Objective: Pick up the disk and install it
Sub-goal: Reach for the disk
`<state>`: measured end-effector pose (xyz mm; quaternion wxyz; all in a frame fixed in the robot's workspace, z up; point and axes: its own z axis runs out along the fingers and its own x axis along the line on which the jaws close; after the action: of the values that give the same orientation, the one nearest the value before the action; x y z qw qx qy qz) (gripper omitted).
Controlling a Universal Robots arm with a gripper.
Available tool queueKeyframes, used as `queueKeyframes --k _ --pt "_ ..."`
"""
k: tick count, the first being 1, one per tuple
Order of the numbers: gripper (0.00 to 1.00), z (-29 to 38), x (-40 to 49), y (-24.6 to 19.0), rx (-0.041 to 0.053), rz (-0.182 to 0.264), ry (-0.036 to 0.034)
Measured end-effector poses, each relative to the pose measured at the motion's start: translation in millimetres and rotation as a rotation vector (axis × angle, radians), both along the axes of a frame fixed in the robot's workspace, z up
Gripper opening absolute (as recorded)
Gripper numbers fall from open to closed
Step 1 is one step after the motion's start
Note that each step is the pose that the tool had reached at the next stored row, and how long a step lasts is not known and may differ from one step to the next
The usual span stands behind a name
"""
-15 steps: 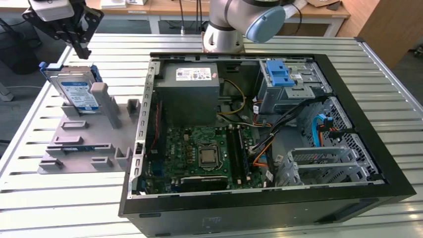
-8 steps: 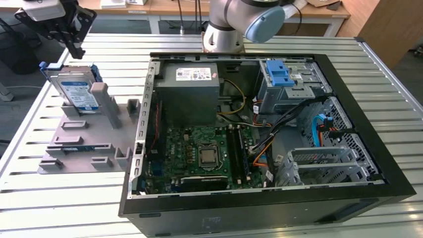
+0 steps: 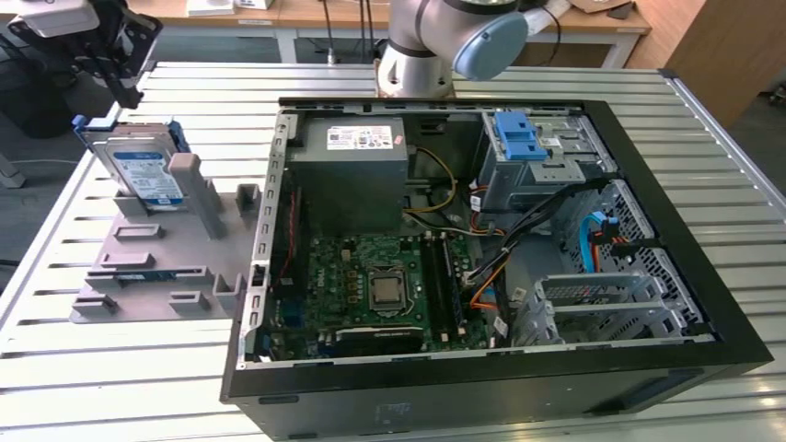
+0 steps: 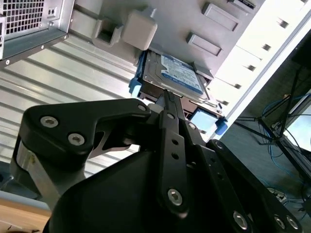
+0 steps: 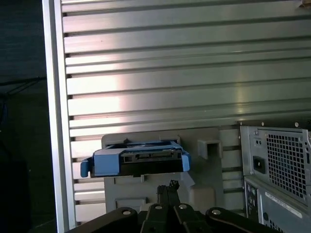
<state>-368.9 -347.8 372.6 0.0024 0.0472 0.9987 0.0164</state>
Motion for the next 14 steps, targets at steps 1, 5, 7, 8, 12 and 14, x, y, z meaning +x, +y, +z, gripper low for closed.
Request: queueKeyframes --k 1,5,7,8,12,14 --pt "0.11 0.0 -1.9 0.5 0.0 0.0 0.0001" --pt "0.11 -0.3 -9.4 2.6 0.0 0.0 0.0" --pt "0.11 -0.4 -13.1 3.6 0.0 0.0 0.0" --pt "0.11 -0.4 -15.0 4.3 0.0 0.0 0.0" --pt "0.11 -0.9 -23.0 7.1 0.0001 0.0 -0.0001" --pt "0.11 -1.1 -26.7 8.4 0.0 0.0 0.0001"
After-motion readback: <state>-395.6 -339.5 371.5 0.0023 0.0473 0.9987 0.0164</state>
